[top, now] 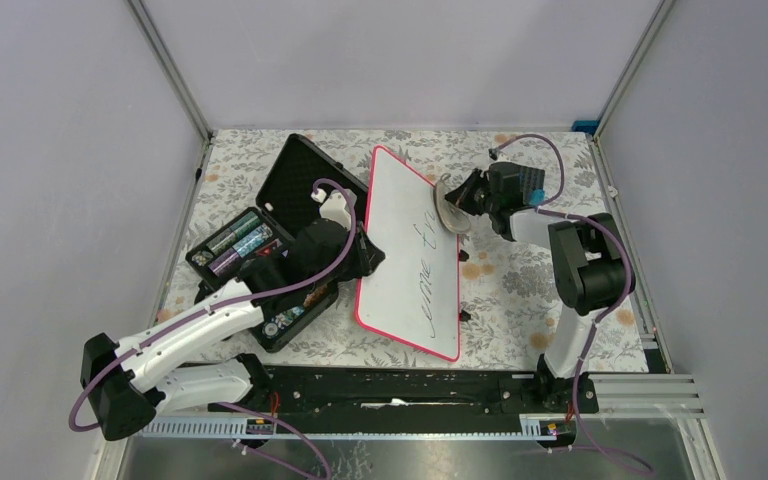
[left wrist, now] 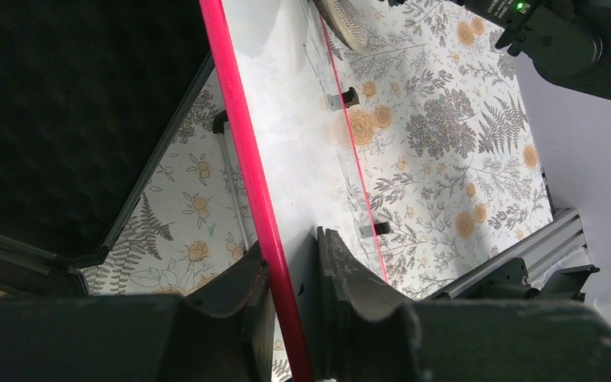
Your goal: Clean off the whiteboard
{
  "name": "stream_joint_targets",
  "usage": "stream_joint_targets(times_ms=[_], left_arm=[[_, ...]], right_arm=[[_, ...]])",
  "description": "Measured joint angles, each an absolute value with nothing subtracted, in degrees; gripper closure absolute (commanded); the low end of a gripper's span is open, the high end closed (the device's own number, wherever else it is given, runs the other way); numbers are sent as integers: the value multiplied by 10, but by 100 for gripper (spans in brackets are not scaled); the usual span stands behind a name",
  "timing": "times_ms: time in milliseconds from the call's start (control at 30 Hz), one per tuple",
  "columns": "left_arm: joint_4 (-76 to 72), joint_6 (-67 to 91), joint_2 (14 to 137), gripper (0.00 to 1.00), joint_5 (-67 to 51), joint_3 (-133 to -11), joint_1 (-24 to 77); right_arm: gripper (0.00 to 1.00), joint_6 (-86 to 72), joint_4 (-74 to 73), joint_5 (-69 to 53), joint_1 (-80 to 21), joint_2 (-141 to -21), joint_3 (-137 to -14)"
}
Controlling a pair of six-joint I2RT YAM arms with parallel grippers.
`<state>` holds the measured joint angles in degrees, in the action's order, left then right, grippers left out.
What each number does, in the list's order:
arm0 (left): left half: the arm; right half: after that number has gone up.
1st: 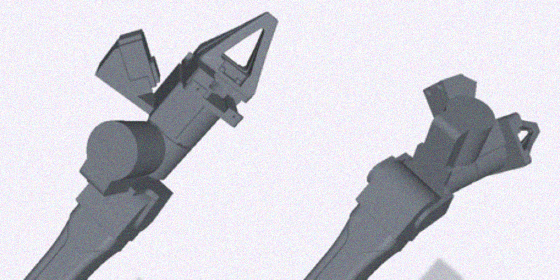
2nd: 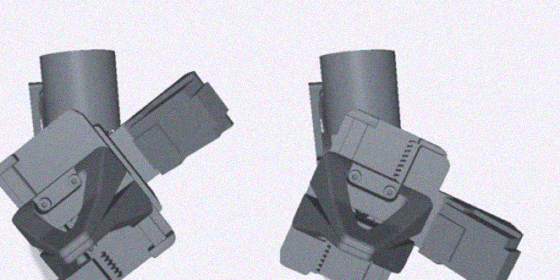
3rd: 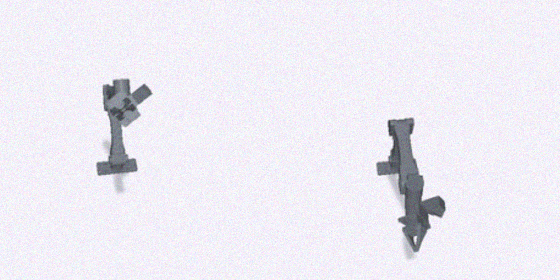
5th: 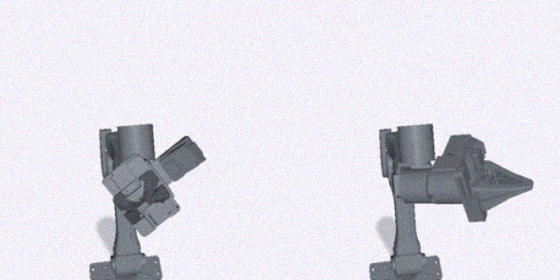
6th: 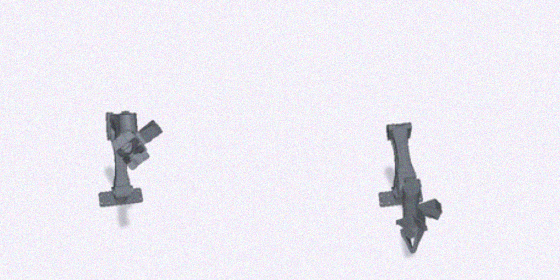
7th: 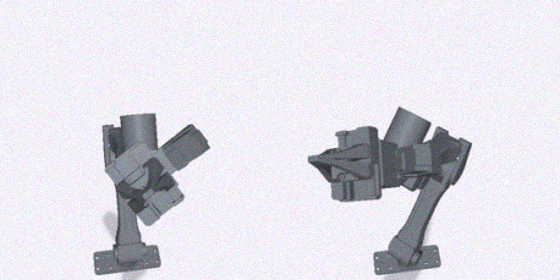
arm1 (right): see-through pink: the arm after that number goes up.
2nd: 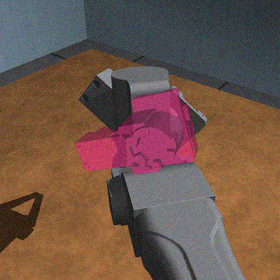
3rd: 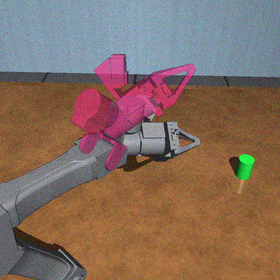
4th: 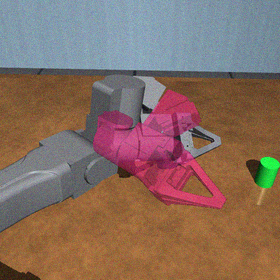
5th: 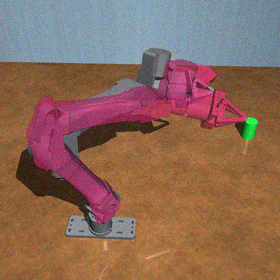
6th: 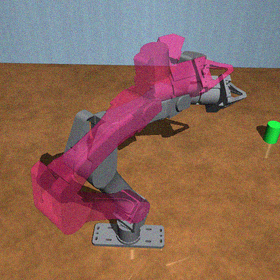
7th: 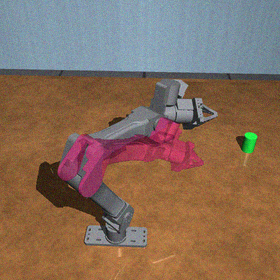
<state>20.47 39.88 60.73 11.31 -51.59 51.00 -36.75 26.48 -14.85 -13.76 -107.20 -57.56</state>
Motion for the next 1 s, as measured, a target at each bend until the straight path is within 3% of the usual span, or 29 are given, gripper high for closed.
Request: stream_joint_targets(times_ms=[200, 533, 833, 1000], left_arm=[[206, 394, 607, 100, 111, -516, 510], [207, 385, 612, 100, 112, -516, 509], [205, 385, 610, 100, 113, -516, 508], [205, 385, 609, 100, 112, -516, 508]], right_arm=[[100, -356, 230, -118, -166, -1055, -591], [100, -346, 245, -118, -304, -908, -564], [100, -376, 291, -187, -162, -958, -444], [100, -371, 263, -189, -147, -967, -449]])
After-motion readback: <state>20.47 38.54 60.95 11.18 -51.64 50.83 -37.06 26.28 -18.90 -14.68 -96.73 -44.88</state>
